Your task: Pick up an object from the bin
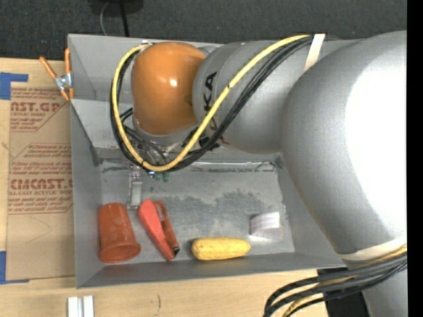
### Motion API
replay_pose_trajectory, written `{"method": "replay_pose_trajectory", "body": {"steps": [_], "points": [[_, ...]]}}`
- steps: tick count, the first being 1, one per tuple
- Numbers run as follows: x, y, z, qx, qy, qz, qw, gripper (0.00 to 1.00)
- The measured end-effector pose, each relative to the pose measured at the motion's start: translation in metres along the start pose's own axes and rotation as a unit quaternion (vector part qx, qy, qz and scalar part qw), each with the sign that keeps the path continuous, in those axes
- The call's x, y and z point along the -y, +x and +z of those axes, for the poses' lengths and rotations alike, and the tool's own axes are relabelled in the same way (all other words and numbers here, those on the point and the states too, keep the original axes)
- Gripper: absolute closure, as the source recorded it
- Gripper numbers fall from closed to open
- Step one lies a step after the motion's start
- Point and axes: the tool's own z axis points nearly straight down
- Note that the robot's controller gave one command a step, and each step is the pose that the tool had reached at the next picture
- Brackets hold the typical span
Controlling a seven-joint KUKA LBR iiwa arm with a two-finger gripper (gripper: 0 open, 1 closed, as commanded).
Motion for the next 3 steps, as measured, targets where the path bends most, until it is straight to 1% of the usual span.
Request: {"method": "replay_pose_trajectory", "body": {"steps": [1, 2, 3], "points": [[0.001, -0.002, -0.005, 0.0037, -0.001, 0.001, 1.0, 0.0], [0.048, 0.056, 0.059, 0.0027, -0.002, -0.002, 1.0, 0.0], [0.066, 0.081, 0.089, -0.0023, 0.001, 0.006, 1.0, 0.0]]}}
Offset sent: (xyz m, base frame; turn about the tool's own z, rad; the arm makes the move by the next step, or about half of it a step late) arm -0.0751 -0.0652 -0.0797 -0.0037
